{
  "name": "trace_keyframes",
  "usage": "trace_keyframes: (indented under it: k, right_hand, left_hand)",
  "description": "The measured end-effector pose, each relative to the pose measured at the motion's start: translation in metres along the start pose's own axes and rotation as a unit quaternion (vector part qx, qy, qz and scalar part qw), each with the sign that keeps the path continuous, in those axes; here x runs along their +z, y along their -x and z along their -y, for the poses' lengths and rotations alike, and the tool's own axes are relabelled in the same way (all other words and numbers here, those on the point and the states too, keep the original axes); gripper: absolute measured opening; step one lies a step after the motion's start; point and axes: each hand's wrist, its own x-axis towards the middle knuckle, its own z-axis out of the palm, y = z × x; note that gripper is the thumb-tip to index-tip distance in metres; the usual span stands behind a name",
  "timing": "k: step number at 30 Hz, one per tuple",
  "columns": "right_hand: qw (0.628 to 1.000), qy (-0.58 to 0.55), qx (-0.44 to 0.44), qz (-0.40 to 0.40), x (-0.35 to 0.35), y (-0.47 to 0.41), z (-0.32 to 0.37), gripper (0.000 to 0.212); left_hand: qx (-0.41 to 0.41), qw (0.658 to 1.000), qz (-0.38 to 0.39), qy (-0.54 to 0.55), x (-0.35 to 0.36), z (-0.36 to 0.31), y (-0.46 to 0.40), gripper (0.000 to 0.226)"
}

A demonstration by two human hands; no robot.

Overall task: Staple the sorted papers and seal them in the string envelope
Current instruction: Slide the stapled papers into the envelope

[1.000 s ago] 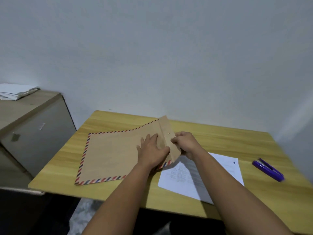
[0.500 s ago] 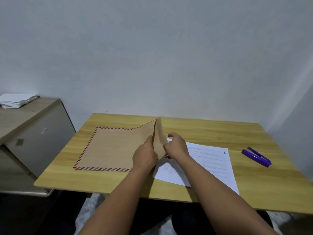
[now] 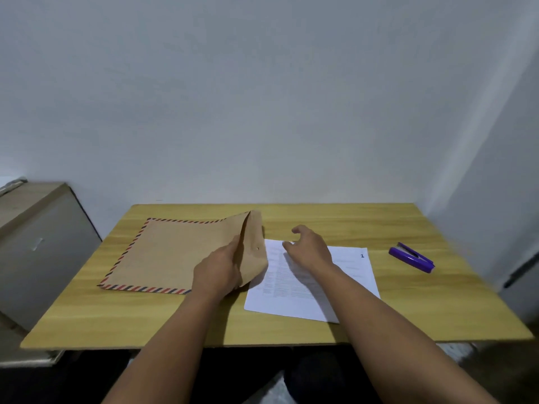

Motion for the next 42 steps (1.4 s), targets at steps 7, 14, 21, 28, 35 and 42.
trace_keyframes:
  k: [7, 14, 21, 28, 35, 42]
  right_hand:
    - [0.967, 0.193, 0.164, 0.034, -0.074, -0.016, -0.056, 0.065]
    - [0.916, 0.272, 0.276, 0.104, -0.083, -0.02, -0.093, 0.137]
    - [0.931, 0.169, 0.298, 0.124, -0.081, -0.031, -0.104, 0.166]
    - [0.936, 0.178, 0.279, 0.125, -0.088, -0.022, -0.096, 0.097]
    - [0.968, 0.034, 0.242, 0.063, -0.093, -0.019, -0.092, 0.036]
    - [0.99, -0.103, 0.086, -0.044, -0.085, -0.021, -0.076, 0.035]
  left_hand:
    - [0.032, 0.996, -0.03, -0.076, 0.008, 0.001, -0.01, 0.062]
    - [0.013, 0.997, -0.03, -0.07, 0.011, 0.003, -0.016, 0.059]
    - [-0.024, 0.999, -0.027, -0.038, 0.008, 0.003, -0.021, 0.064]
    - [-0.044, 0.998, -0.042, -0.012, 0.008, 0.005, -0.022, 0.058]
    - [-0.054, 0.998, -0.042, 0.01, 0.006, 0.006, -0.022, 0.059]
    - [-0.039, 0.999, -0.016, 0.004, 0.004, 0.008, -0.024, 0.065]
